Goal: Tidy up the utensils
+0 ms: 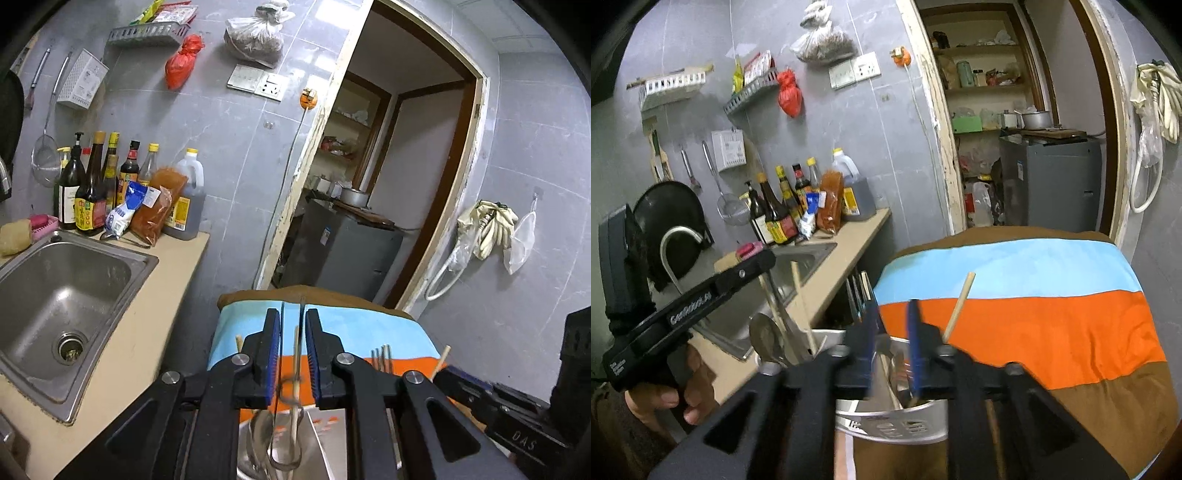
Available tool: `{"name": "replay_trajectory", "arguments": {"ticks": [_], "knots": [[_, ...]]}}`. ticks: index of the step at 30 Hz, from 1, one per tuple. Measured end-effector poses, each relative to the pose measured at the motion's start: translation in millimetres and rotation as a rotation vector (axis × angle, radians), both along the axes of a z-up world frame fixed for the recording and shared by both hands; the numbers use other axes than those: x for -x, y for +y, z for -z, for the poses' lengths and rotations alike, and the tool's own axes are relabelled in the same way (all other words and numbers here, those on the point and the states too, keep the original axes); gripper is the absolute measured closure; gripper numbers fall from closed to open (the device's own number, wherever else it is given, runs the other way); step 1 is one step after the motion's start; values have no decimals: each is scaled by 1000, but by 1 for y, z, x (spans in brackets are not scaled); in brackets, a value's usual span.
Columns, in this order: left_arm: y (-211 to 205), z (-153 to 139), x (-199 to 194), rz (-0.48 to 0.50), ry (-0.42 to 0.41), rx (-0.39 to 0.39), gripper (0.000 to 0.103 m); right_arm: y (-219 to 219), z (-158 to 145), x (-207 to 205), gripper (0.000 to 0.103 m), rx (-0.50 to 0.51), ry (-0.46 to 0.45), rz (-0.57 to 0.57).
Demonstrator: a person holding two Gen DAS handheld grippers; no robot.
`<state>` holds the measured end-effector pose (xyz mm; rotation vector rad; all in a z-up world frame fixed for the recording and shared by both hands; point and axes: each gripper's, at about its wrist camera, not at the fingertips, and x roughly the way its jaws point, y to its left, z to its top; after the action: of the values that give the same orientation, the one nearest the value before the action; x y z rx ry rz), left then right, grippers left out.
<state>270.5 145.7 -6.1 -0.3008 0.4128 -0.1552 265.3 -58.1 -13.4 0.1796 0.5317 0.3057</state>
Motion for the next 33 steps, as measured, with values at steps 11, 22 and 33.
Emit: {"name": "replay_trajectory", "arguments": {"ticks": [11,22,33], "knots": [[-18,-20,48,0,18,-26,33,-52,-33,54,50,3,-99,67],[-74,-30,143,-71,23,-75,1,-128,-52,142,11,74,-144,153],[-118,-23,218,-85,42,-152,1,-177,-46,220,1,99,-110,217]]}}
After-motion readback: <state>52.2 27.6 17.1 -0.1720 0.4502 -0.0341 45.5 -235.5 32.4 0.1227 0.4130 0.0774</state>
